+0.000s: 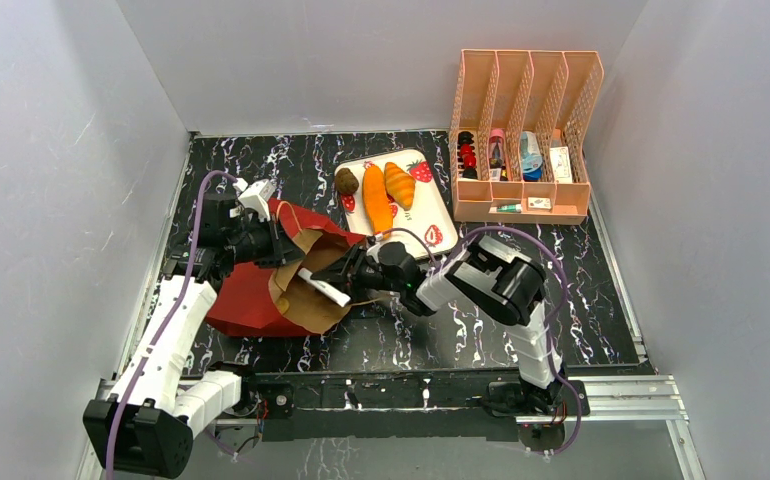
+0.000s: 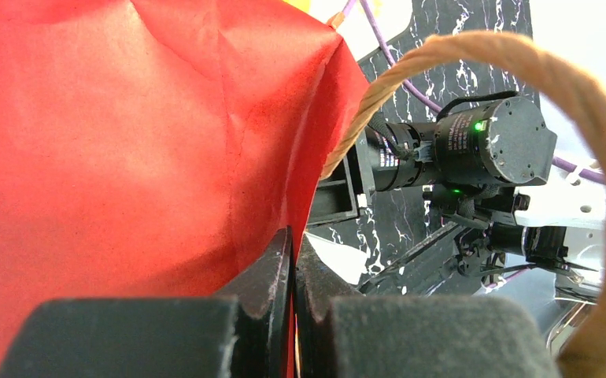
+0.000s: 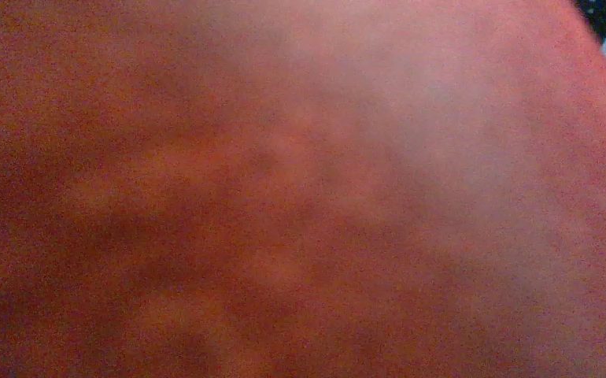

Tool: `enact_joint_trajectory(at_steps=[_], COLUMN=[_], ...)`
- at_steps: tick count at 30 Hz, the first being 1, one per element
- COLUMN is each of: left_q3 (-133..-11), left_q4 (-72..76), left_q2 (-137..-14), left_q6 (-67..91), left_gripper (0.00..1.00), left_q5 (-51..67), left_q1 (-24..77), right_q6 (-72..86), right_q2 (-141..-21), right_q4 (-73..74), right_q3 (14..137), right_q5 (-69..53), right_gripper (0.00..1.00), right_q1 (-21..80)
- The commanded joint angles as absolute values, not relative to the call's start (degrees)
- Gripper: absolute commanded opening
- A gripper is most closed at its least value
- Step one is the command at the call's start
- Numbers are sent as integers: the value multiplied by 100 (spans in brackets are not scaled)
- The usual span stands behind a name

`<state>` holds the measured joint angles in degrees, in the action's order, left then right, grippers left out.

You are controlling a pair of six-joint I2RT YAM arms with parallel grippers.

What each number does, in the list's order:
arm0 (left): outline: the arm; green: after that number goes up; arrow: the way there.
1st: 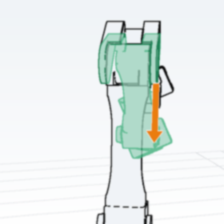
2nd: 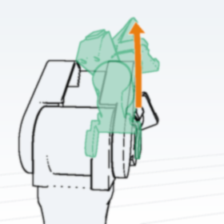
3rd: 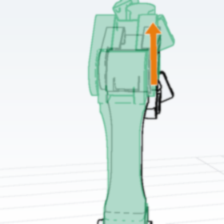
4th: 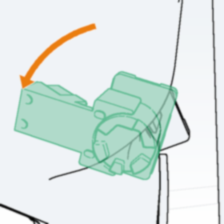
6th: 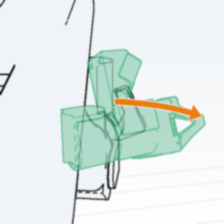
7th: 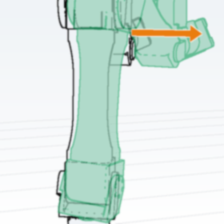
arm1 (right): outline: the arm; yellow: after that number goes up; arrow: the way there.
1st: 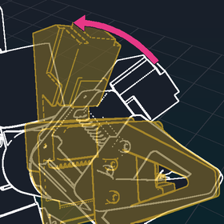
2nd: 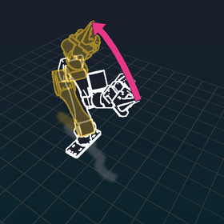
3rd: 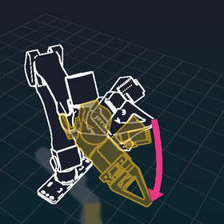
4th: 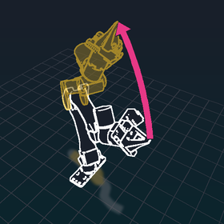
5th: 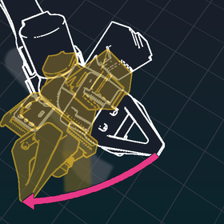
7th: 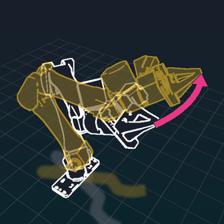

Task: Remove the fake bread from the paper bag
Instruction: Take out the fake bread from the paper bag.

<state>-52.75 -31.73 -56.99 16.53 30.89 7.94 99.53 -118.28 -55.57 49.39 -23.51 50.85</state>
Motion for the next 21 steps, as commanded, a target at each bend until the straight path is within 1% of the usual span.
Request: enact_joint_trajectory(at_steps=[1,7,10,13,18,20,21], left_q3=[-5353,-5345,-5366,-5362,-5382,-5387,-5394], left_q4=[-3163,-3087,-3085,-3052,-3096,-3129,-3159], left_q2=[-5727,-5824,-5884,-5885,-5870,-5860,-5850], left_q6=[1598,1557,1508,1499,1447,1418,1396], left_gripper=[0,0,0,0,0,0,0], left_q5=[3514,3605,3644,3676,3683,3652,3628], left_q1=[791,791,791,791,791,791,791], right_q6=[10005,9932,9968,9988,10144,10160,10155], right_q2=[-11878,-12060,-12175,-12306,-12494,-12500,-12492], right_q4=[-5881,-5603,-5604,-5630,-5842,-5877,-5898], right_q3=[5403,5708,5820,5970,6125,6131,6122], right_q5=[-2534,-2681,-2716,-2781,-2849,-2849,-2856], right_gripper=[40,39,35,26,6,0,0], right_q1=[5071,5080,5102,5123,5142,5142,5142])
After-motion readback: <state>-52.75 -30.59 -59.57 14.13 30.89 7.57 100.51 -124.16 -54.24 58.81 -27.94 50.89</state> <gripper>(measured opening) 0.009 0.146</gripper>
